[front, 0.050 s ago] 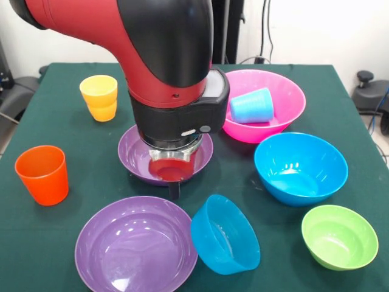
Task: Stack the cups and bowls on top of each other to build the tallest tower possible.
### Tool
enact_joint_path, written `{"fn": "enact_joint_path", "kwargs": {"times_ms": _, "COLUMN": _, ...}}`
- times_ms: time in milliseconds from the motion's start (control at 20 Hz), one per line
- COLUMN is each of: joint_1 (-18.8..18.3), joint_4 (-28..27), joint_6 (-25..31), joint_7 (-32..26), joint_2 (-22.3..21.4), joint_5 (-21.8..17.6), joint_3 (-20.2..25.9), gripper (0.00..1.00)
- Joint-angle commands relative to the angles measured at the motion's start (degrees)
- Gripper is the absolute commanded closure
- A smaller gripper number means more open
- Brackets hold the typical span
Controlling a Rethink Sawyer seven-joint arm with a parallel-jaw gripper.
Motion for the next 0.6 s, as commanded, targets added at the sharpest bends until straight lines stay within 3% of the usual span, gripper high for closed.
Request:
{"fn": "enact_joint_path", "kwargs": {"times_ms": 50, "joint_1": 2.58, "joint_4": 8.7, "joint_6": 3.92, "joint_7": 23.14, "joint_2": -1.2, "joint_5": 2.11, "joint_3": -1.31, "gripper": 0.0}}
{"fn": "enact_joint_path", "kwargs": {"times_ms": 200, "joint_1": 3.2, "joint_4": 9.93, "joint_6": 2.84, "joint_7": 25.38, "joint_2": -1.17, "joint_5": 2.81, "joint_3": -2.01, "gripper": 0.0}}
{"fn": "enact_joint_path", "kwargs": {"times_ms": 600, "joint_1": 3.45, "joint_4": 10.48, "joint_6": 1.34, "joint_7": 17.18, "joint_2": -1.43, "joint_5": -1.13, "joint_3": -2.23, "gripper": 0.0}}
